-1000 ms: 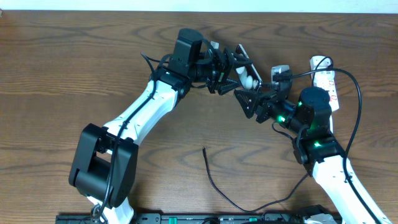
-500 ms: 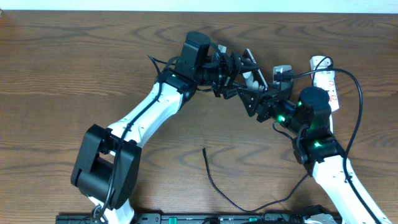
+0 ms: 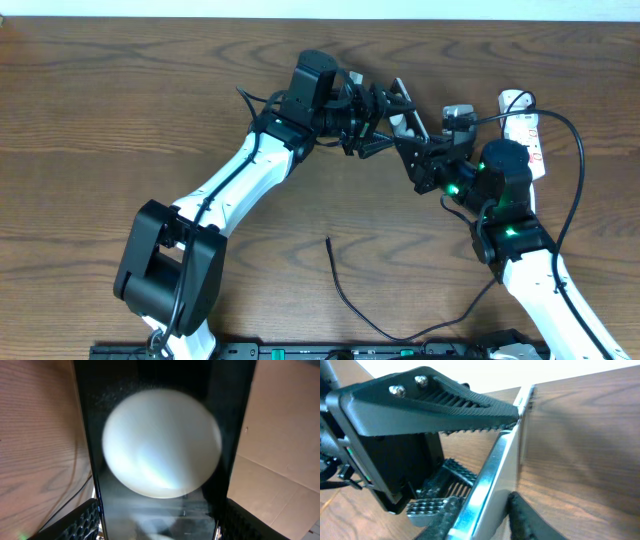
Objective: Plug charger to phone and switch on socket
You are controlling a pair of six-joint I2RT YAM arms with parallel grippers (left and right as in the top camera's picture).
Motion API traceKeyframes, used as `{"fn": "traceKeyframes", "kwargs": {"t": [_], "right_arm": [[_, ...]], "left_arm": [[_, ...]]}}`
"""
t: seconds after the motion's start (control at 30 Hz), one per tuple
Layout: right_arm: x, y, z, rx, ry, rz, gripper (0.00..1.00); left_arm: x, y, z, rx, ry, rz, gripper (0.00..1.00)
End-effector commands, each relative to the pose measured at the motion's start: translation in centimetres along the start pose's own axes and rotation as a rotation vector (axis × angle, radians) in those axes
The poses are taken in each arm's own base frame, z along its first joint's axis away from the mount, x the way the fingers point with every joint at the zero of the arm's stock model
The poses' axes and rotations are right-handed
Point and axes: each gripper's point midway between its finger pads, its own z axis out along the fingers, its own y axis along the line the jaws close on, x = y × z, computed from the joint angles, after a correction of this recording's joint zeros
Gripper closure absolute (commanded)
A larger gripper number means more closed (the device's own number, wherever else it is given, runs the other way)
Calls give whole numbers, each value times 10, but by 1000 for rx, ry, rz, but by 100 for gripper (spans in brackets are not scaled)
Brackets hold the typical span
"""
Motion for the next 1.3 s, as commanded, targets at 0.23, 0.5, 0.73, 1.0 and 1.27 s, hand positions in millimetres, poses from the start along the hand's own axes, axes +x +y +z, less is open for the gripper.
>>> {"fn": "traceKeyframes", "kwargs": {"t": [0.23,0.5,0.73,1.0,1.27], "right_arm": [[-1,10,1,-46,5,-9,94],[-2,9,0,-44,3,-2,99],[-12,0,-3,-22,-32,13,99],[-36,-41,-17,100,-137,202,99],[-66,-61,-29,114,-306,626,99]], "left_arm": [[15,-16,-5,29,29,65,91],[15,-16,-5,30,29,65,10],[16,-24,-12,63,58,100,9],[2,-65,-60,231,111,298,9],[-41,-69,-117,277,16,327,9]]}}
